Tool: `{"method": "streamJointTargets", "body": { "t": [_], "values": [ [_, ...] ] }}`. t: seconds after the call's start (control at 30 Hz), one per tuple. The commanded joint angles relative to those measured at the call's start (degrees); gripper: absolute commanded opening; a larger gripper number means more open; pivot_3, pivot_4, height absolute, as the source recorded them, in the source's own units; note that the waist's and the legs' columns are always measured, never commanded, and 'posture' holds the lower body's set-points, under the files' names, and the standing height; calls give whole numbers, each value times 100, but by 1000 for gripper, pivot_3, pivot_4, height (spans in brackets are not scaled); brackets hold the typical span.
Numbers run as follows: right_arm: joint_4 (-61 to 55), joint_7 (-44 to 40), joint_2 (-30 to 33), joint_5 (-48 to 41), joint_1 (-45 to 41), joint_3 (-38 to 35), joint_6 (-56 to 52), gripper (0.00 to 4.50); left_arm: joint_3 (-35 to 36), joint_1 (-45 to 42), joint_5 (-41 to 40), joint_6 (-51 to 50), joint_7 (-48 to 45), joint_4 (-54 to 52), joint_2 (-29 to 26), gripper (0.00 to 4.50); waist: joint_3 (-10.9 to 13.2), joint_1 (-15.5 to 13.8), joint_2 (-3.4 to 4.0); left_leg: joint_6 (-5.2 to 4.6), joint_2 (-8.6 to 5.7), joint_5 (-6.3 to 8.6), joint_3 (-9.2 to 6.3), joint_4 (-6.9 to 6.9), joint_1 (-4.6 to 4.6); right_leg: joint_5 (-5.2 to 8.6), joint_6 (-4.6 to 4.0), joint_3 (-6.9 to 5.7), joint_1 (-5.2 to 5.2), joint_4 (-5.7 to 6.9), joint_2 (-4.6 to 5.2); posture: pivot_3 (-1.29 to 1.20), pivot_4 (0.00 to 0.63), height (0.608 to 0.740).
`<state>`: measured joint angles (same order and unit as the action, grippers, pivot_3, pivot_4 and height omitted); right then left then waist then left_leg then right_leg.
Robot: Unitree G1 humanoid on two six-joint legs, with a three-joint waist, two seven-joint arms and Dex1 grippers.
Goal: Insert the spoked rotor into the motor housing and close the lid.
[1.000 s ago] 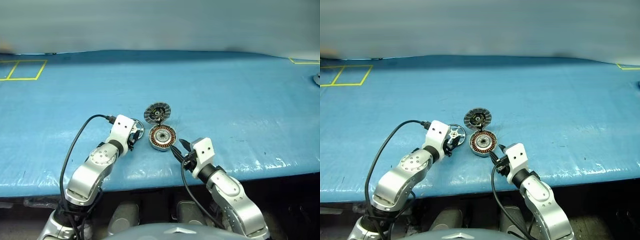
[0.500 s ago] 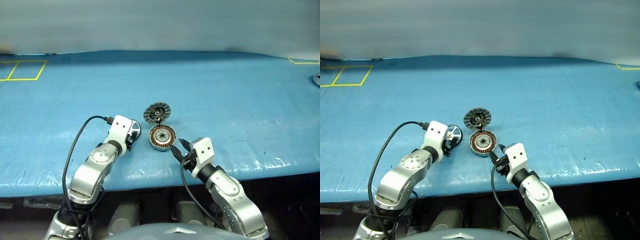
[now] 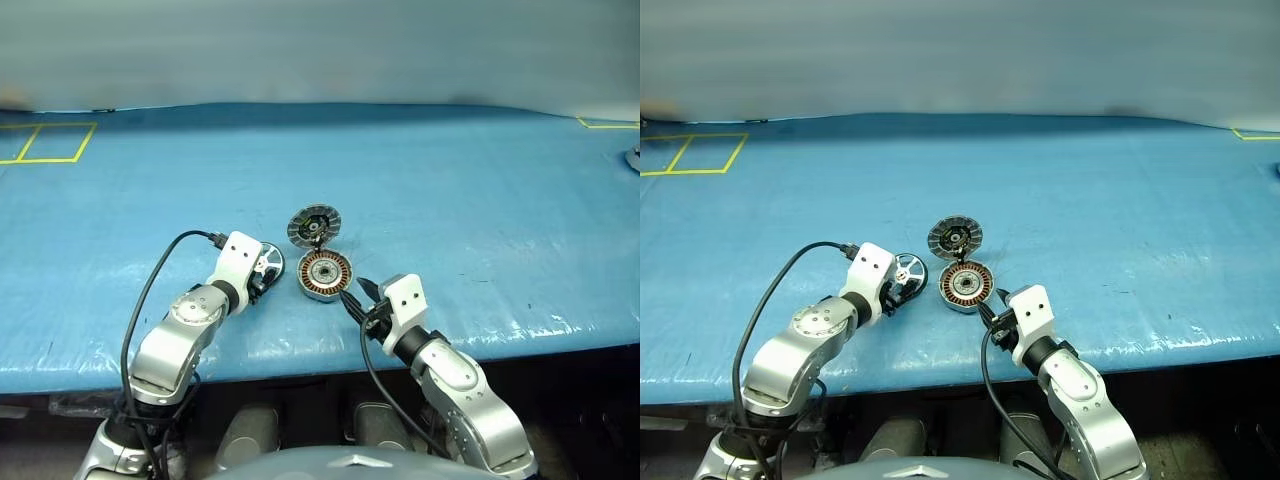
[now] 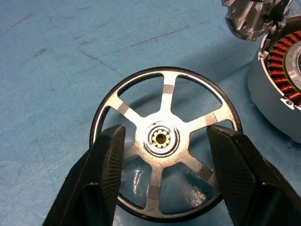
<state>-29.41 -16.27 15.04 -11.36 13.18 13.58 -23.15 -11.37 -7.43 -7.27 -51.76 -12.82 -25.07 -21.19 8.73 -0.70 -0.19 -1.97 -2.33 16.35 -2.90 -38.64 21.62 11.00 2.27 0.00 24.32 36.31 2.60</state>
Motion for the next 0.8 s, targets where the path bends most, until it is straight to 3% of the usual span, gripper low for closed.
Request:
{"method": "streamJointTargets", "body": {
  "t": [0.03, 0.4, 0.47, 0.57, 0.8],
  "values": [
    [-177, -9, -58, -15, -30, -13, 16, 2129, -132, 10, 101, -6, -101, 136, -57, 4344, -8, -9, 5, 0, 0, 0, -1, -2, 0, 0, 0, 0, -3, 0, 0, 0, 150, 740],
    [-152, 19, -68, 47, -39, 4, 7, 2129, -463, -188, 363, 522, -612, 353, -445, 4344, -9, 5, 7, -21, 1, 10, -1, -42, -2, 36, -5, 1, 1, 54, 1, 0, 150, 740],
    [-146, 22, -72, 60, -23, 9, 8, 2129, -381, -209, 339, 528, -604, 379, -378, 4344, -9, 4, 7, -21, 1, 9, -1, -42, -2, 35, -4, 0, 2, 55, 0, 0, 150, 740],
    [-154, 32, -79, 75, 6, 8, -8, 2129, -179, -253, 265, 517, -544, 337, -234, 3757, -9, 2, 6, -23, 0, 10, -1, -42, -1, 33, -1, 1, 2, 53, 3, 0, 150, 740],
    [-173, 8, -101, 94, 20, 18, -49, 2129, 287, -261, -41, 367, -515, 121, 184, 3757, -8, 0, 5, -23, 0, 11, -4, -40, 2, 21, 19, 2, 6, 52, 10, 0, 150, 740]
  ]
}}
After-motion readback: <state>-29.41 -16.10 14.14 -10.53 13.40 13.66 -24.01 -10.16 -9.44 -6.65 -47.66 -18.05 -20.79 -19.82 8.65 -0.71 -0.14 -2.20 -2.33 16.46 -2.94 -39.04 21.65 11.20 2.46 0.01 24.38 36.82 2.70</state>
